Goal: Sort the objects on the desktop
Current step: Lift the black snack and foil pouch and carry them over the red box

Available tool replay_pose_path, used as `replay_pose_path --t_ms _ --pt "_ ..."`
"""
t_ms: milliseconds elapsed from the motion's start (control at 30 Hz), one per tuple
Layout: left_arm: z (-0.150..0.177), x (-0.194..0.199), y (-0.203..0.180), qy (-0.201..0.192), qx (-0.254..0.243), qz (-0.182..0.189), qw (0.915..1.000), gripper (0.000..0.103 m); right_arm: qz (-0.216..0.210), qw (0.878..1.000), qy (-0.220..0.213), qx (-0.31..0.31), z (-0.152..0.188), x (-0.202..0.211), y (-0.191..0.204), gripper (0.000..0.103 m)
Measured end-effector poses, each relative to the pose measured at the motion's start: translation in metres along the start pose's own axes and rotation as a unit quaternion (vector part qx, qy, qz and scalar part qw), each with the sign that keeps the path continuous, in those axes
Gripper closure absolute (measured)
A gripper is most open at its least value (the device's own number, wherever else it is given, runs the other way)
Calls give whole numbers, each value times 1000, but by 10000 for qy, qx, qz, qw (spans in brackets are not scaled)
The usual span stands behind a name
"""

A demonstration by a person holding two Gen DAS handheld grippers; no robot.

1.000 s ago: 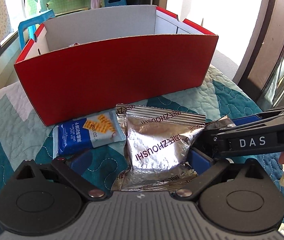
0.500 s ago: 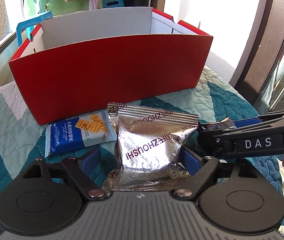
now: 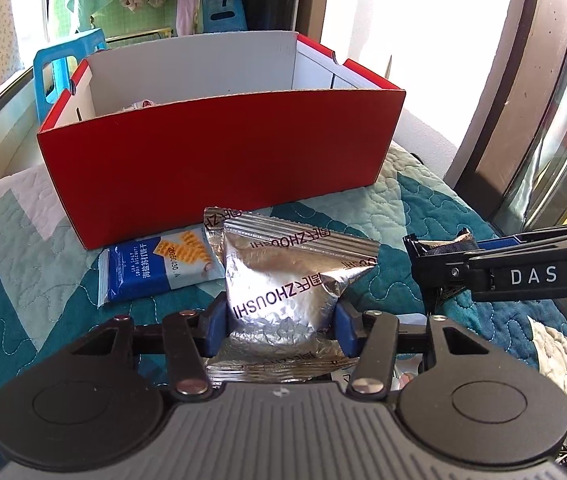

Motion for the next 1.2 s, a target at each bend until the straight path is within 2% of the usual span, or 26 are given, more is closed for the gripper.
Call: replay_pose_path --t_ms 467,733,967,1200 --pt "8 46 -1 -24 35 15 10000 52 -237 9993 -192 226 7 43 15 50" --pt "3 86 6 -201 365 39 9991 52 -470 9975 -469 247 -1 76 34 50" --pt "-29 121 9 -520 405 126 9977 52 -606 9929 -926 439 -34 109 53 50" --pt "-73 137 18 -885 435 144 9950 51 -521 9902 -1197 491 -77 119 53 50"
Point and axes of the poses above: each gripper's, at about its wrist camera, not at the fingertips, and x roughly against the way its jaws point, y to its left, z to its underside, the point moved 7 cm from there along -x, roughly the way its jaws point, and after that the axes turned 11 degrees about x, right-handed, at the moved point
